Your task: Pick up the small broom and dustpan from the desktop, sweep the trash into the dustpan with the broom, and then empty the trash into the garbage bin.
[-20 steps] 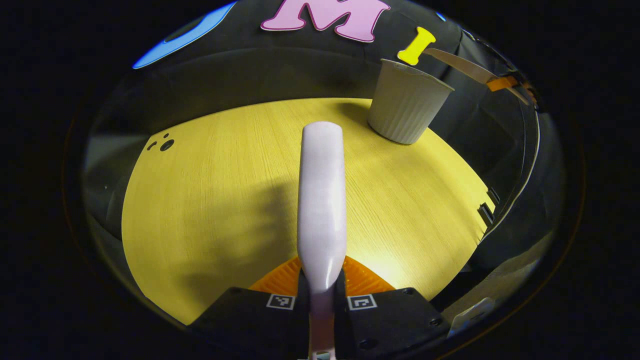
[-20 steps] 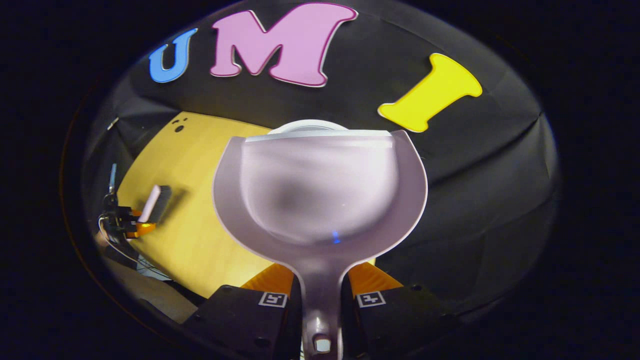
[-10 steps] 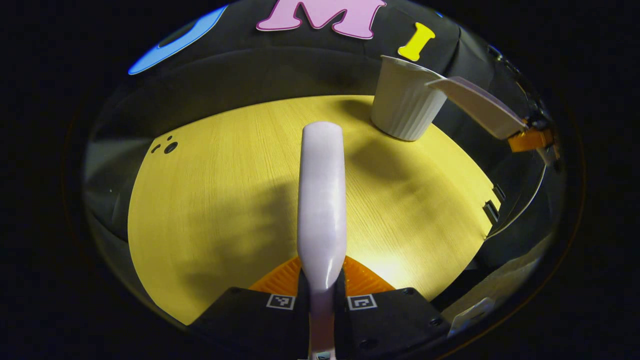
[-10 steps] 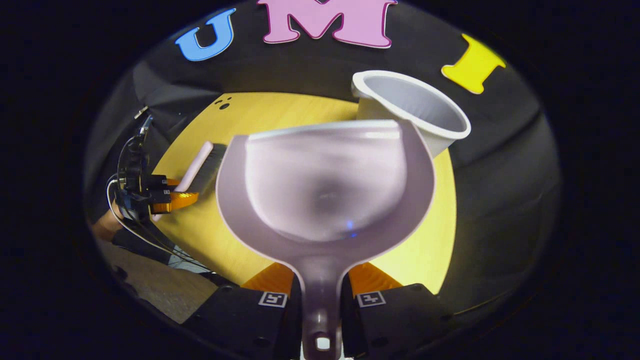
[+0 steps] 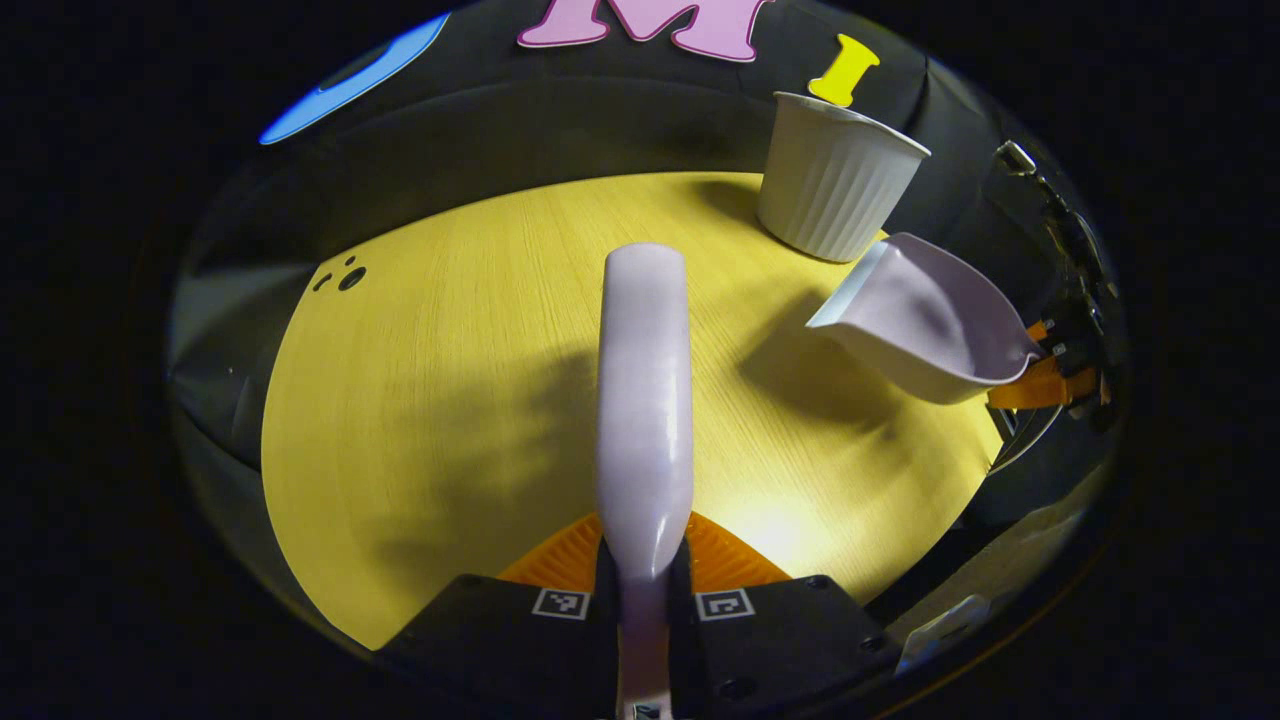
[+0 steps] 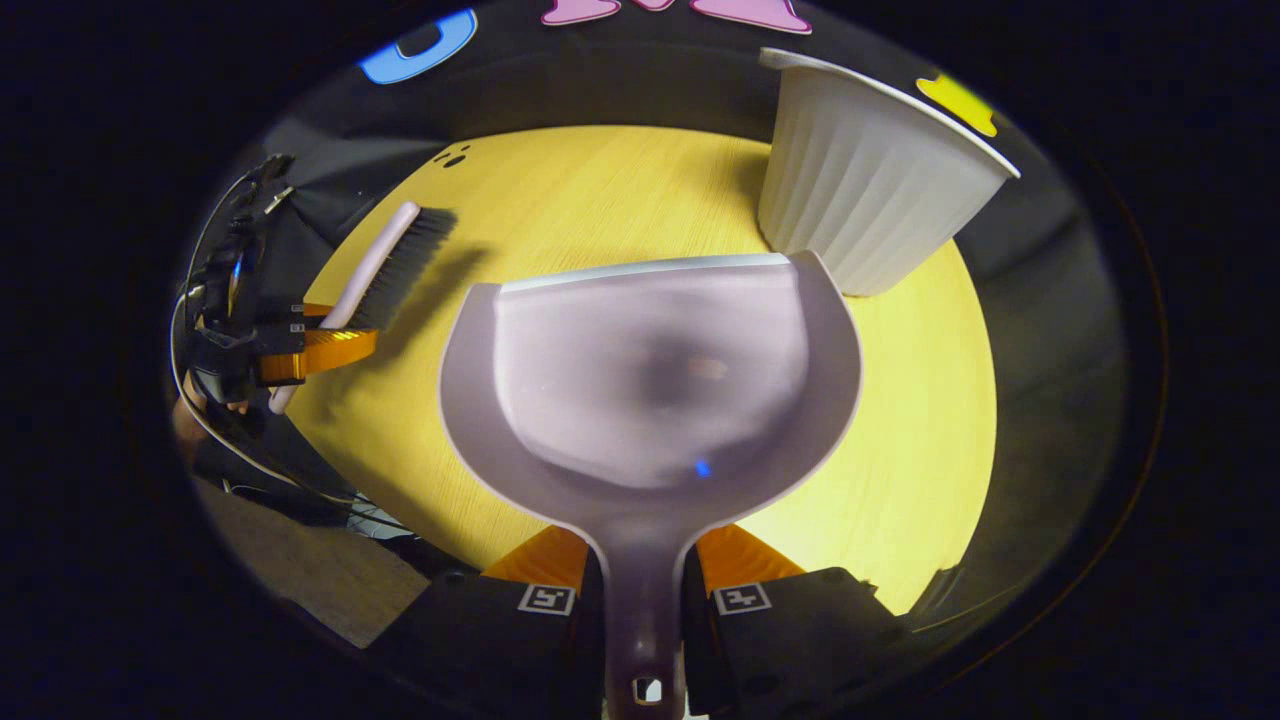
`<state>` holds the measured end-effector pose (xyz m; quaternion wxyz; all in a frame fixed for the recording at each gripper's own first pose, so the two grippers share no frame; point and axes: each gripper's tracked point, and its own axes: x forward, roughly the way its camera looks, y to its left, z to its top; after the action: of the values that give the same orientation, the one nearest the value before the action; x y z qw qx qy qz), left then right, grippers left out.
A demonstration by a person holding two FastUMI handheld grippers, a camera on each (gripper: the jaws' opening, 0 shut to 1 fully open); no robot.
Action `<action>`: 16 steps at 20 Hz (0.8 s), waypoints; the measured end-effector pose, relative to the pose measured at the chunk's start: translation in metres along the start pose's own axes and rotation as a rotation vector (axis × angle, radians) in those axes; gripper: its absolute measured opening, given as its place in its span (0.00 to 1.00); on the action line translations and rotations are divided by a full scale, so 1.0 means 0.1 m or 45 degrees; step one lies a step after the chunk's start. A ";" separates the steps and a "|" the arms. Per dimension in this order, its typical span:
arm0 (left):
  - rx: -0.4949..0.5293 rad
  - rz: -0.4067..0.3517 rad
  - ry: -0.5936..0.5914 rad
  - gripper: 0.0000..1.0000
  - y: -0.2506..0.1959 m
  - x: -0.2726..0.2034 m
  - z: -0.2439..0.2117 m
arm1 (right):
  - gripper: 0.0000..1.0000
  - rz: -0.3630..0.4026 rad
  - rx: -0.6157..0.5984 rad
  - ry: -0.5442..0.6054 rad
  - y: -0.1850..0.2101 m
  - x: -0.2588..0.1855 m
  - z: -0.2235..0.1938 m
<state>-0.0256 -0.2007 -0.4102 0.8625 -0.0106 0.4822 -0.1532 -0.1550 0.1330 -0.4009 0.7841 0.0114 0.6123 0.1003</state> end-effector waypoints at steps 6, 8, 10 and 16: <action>0.060 0.058 0.070 0.24 0.06 0.15 -0.18 | 0.35 0.005 0.050 0.058 0.08 0.24 -0.09; 0.071 0.060 0.101 0.24 0.07 0.19 -0.26 | 0.35 0.008 0.064 0.093 0.07 0.26 -0.13; 0.074 0.060 0.141 0.26 0.09 0.22 -0.31 | 0.32 0.013 0.074 0.098 0.07 0.25 -0.12; 0.101 0.130 0.152 0.29 0.12 0.18 -0.28 | 0.38 0.022 0.079 0.127 0.07 0.25 -0.17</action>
<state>-0.0370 -0.1905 -0.4421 0.8387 0.0573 0.5261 -0.1282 -0.1665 0.1420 -0.4277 0.7511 0.0358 0.6533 0.0885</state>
